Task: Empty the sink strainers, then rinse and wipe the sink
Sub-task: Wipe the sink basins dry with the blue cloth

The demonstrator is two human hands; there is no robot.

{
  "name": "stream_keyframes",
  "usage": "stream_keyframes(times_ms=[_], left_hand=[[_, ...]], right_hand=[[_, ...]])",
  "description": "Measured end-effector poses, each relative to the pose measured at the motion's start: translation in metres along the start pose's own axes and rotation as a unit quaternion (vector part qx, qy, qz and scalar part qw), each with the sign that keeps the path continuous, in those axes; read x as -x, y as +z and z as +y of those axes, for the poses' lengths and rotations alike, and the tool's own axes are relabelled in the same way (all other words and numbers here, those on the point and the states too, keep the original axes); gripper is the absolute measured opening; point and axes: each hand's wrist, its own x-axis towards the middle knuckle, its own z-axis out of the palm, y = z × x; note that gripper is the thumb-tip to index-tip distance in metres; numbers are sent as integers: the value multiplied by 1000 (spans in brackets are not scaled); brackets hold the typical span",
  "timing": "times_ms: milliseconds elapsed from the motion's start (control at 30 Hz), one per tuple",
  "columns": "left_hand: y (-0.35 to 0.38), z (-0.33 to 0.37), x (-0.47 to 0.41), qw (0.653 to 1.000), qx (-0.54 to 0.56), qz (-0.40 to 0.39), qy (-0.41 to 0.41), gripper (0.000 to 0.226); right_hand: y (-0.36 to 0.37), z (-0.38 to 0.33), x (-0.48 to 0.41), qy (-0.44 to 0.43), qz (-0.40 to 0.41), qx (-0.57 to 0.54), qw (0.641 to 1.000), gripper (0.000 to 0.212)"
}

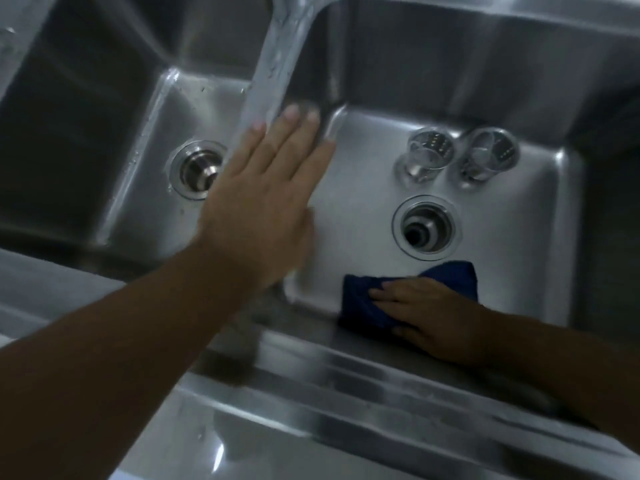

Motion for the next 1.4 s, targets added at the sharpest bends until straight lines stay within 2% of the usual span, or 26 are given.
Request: stream_keyframes(times_ms=[33, 67, 133, 200, 300, 367, 467, 567, 633, 700, 767, 833, 867, 967, 1033, 1133, 1200, 1233, 1300, 1400], left_hand=[[6, 10, 3, 1000, 22, -12, 3, 73], [14, 20, 3, 997, 46, -58, 3, 74], [36, 37, -6, 976, 76, -205, 6, 74], [59, 52, -20, 942, 79, -325, 20, 81], [89, 68, -31, 920, 87, -382, -12, 93], [100, 72, -33, 909, 98, -402, -49, 96], [104, 70, -35, 902, 99, -417, -57, 91], [100, 76, -37, 903, 89, -417, -59, 83], [98, 82, -36, 905, 63, -418, -56, 82], [96, 84, -36, 901, 69, -422, -70, 83], [96, 82, -35, 902, 76, -420, -67, 84], [98, 79, -35, 907, 70, -412, -51, 85], [100, 77, -35, 909, 71, -409, -48, 85], [108, 74, -34, 908, 83, -407, -50, 88], [113, 73, -32, 909, 90, -403, -50, 88], [119, 71, -29, 911, 87, -400, -47, 92], [119, 71, -28, 905, 91, -411, -54, 101], [119, 72, -27, 903, 97, -415, -61, 105], [118, 73, -26, 903, 104, -412, -68, 109], [117, 72, -25, 907, 100, -406, -56, 118]], right_hand=[[3, 12, 26, 31, -37, 21, 999, 56], [5, 23, 51, 64, -81, 46, 994, 55], [3, 38, 84, 117, -150, 55, 980, 57], [-1, 45, 94, 138, -180, 37, 973, 65], [4, 49, 87, 130, -146, 71, 978, 75], [10, 47, 71, 171, -85, 68, 979, 79], [17, 39, 24, 268, 23, 5, 963, 84], [12, 26, -27, 311, 100, -47, 944, 90], [7, 23, -35, 299, 128, -52, 944, 88], [1, 38, -16, 234, 137, -26, 962, 86], [-6, 67, 18, 143, 103, 33, 984, 85], [-9, 85, 40, 106, 69, 83, 989, 85], [-8, 82, 41, 119, 68, 80, 987, 85], [11, 44, 7, 241, 109, 28, 964, 88], [18, 22, -15, 267, 100, 7, 959, 91], [17, 28, -1, 179, 61, 33, 981, 89], [17, 40, 32, 124, 2, 57, 991, 85], [17, 44, 50, 129, -34, 64, 989, 84], [17, 49, 79, 196, -84, 61, 975, 82], [12, 58, 95, 313, -104, 32, 943, 85]])
